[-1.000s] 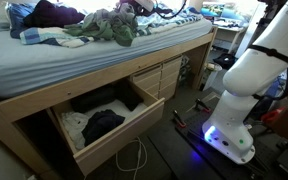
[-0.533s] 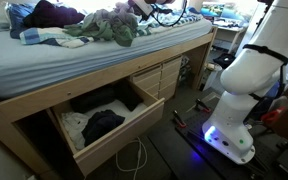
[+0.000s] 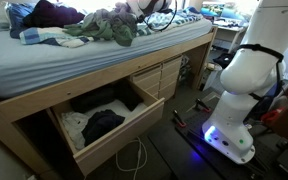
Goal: Remove the grey clothing from the bed and place it in the open drawer
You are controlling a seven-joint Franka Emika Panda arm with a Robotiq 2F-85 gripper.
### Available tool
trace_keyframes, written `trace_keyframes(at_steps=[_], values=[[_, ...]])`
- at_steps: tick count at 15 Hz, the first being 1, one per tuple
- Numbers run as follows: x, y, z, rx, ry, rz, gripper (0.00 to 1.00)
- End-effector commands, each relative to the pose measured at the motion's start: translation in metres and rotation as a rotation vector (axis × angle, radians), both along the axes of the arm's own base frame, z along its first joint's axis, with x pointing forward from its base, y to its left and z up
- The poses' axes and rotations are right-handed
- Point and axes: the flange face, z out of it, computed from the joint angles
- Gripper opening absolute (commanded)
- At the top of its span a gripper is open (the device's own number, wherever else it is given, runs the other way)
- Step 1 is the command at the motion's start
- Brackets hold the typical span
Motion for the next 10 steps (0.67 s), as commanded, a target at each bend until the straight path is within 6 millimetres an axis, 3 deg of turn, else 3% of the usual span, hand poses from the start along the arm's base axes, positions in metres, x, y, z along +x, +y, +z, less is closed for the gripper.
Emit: trace_keyframes(at_steps=[1,4,10], values=[[0.026,-0.002,-0.017,0.027,-0.014,-0.05,0.74],[0.034,-0.002,-0.017,0.033,-0.031,-0.08,0.51],[0.031,-0.012,0.018,-0.043,-0.065,-0.163,0.05]])
